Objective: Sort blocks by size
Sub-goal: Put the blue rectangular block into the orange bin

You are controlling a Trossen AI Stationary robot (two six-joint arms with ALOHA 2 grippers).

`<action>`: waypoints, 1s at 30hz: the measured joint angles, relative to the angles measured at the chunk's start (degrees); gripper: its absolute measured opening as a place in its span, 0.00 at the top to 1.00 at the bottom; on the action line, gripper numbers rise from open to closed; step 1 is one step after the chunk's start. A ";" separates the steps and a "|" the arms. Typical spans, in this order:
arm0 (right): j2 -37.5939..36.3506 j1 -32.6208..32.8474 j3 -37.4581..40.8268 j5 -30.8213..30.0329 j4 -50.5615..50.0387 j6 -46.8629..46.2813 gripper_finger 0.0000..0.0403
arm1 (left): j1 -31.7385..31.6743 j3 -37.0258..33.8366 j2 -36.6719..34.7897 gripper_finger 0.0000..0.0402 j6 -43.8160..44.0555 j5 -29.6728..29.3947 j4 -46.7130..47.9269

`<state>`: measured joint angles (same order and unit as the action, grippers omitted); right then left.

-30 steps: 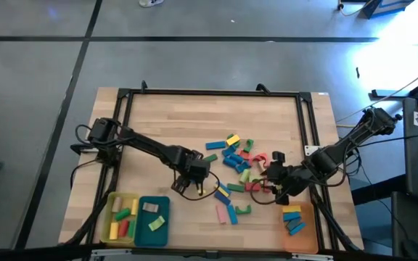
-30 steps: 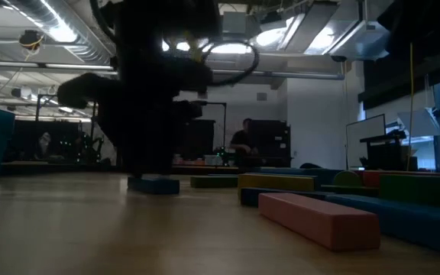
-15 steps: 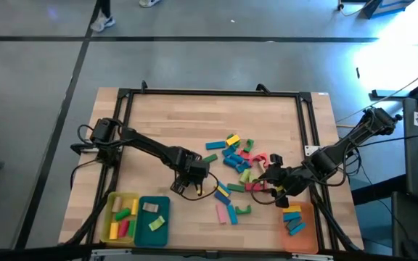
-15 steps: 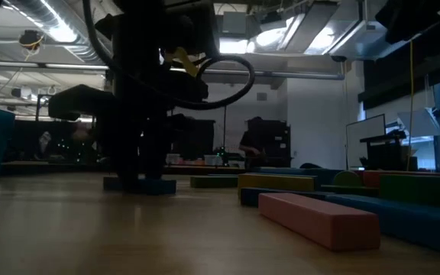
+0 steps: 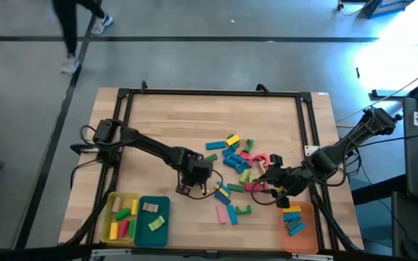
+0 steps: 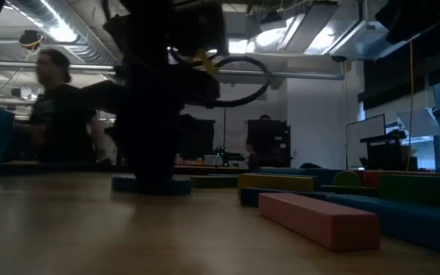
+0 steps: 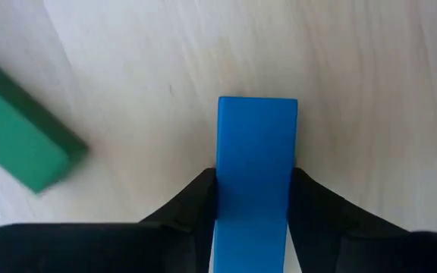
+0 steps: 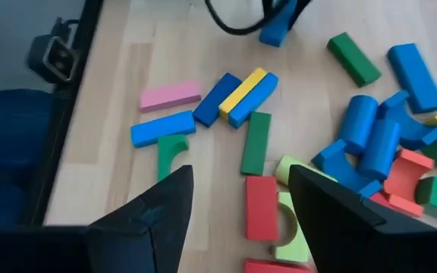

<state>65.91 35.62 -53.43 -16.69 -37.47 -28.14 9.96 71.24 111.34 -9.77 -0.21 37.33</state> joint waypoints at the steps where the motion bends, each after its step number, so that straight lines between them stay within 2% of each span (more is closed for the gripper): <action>1: -0.27 0.00 0.00 0.90 -0.04 0.25 0.45 | 0.00 0.89 0.18 0.71 0.16 0.02 -0.36; 5: -2.85 0.00 -0.02 2.76 -0.10 0.65 0.45 | 0.00 5.35 -0.01 0.71 0.55 0.02 -1.06; 9: -6.85 0.00 -0.02 1.67 -1.82 2.01 0.45 | 0.02 9.49 -0.01 0.70 0.98 0.04 -3.57; 12: -9.96 0.00 -0.02 -1.40 -3.28 3.29 0.45 | 0.17 10.63 -0.05 0.71 4.19 0.37 -14.57; 16: -13.39 0.00 -0.03 -4.85 -4.09 4.88 0.45 | 0.45 10.63 1.18 0.71 10.66 3.35 -34.50; 23: -17.02 0.00 -0.04 -6.84 -4.33 5.69 0.45 | 2.85 10.80 9.55 0.70 13.86 3.87 -68.63; 26: -17.47 0.00 -0.04 -6.85 -4.08 5.90 0.45 | 3.97 12.65 14.34 0.70 13.85 3.87 -77.87; 30: -17.44 0.00 -0.04 -6.84 -3.26 5.97 0.45 | 5.08 18.85 20.64 0.70 13.43 3.60 -83.91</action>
<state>48.47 35.62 -53.47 -23.54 -40.74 -22.17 15.04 90.09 131.97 3.66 3.39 -46.58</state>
